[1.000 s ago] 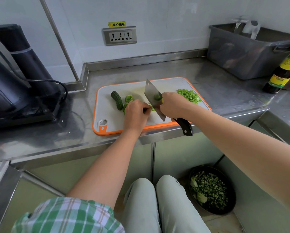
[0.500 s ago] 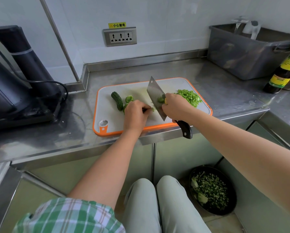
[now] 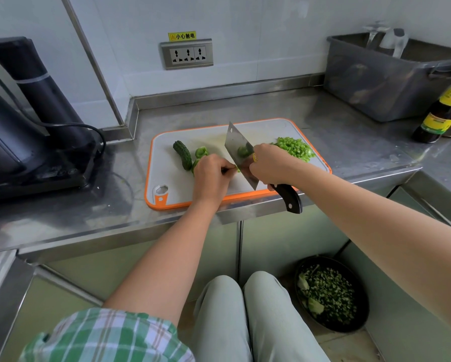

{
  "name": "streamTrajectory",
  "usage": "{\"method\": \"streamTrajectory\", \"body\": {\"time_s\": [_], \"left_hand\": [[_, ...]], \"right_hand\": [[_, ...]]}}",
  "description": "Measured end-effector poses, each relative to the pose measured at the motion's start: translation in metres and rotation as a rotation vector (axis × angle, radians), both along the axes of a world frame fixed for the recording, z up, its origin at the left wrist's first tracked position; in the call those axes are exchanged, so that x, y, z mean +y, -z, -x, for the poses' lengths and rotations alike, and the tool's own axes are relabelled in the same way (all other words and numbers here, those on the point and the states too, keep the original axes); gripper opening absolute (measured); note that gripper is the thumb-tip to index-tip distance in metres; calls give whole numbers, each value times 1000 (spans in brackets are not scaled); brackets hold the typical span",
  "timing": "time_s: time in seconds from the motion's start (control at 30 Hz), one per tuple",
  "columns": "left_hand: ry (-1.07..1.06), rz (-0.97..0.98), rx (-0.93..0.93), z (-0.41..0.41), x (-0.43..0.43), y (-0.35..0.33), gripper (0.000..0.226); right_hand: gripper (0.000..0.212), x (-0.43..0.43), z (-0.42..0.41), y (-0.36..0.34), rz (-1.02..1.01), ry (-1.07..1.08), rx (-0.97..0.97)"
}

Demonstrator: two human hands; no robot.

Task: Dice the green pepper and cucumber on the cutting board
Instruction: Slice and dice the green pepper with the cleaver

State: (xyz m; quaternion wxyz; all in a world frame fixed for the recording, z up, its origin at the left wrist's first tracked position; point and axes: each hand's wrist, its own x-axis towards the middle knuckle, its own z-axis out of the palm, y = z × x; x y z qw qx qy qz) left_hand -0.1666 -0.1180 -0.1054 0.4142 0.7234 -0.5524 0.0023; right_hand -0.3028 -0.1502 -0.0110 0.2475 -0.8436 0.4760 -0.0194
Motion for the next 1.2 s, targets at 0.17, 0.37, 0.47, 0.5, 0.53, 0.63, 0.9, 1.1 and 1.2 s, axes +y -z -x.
{"method": "streamTrajectory", "body": {"time_s": [0.17, 0.37, 0.47, 0.5, 0.53, 0.63, 0.9, 1.1, 1.2], "left_hand": [[8, -21, -54, -5, -5, 9, 19], [3, -15, -121, -4, -5, 7, 13], [-10, -6, -116, -1, -4, 5, 7], [-15, -6, -112, -1, -4, 6, 6], [-18, -7, -103, -1, -5, 6, 4], [-28, -6, -66, -2, -5, 8, 2], [-34, -2, -51, -1, -5, 8, 4], [-18, 4, -61, -2, -5, 8, 6], [-13, 2, -65, -1, -4, 8, 8]], "right_hand": [[10, 1, -6, 8, 30, -13, 26], [17, -8, -5, 17, 116, 7, 54], [7, -15, 1, 18, 106, 63, 12], [5, -16, 2, 19, 102, 79, -5], [4, -16, 3, 20, 98, 90, -23], [4, -17, 7, 23, 69, 104, -89], [7, -7, 7, 9, 69, -1, -37], [9, -7, 7, 9, 45, -4, -38], [9, -6, 6, 8, 26, -7, -38]]}}
